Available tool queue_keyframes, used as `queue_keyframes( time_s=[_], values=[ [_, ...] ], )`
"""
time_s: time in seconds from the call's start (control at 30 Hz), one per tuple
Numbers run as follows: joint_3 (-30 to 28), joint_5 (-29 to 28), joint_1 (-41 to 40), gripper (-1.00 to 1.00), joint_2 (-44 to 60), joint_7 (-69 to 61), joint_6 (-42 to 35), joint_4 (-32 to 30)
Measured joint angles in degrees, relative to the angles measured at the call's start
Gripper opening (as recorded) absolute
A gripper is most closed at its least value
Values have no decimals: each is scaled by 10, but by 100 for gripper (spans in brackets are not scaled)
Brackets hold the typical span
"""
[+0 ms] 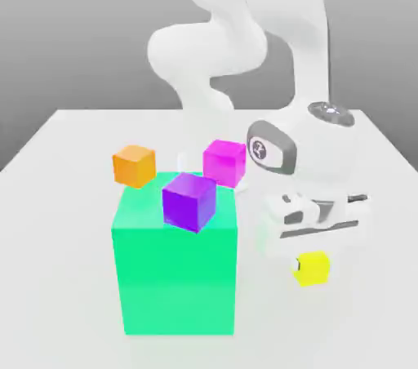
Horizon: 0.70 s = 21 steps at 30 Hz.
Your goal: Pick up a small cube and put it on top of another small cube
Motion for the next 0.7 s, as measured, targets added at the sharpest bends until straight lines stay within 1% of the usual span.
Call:
queue_keyframes(
  time_s=[0.1,0.23,0.33,0.43,0.47,0.53,0.6,0.7],
  values=[
    [42,28,-35,-100,-30,-20,-24,-5],
    [98,98,-73,-100,-80,-71,-62,-15],
    [122,148,-84,-100,-118,-109,-90,-24],
    [130,185,-79,-100,-150,-142,-117,-31],
    [133,187,-77,-100,-155,-158,-129,-23],
    [115,177,-67,-100,-172,-169,-169,1],
    [95,166,-101,-100,-191,-178,-217,28],
    [75,159,-122,-100,-223,-195,-291,71]
  ],
)
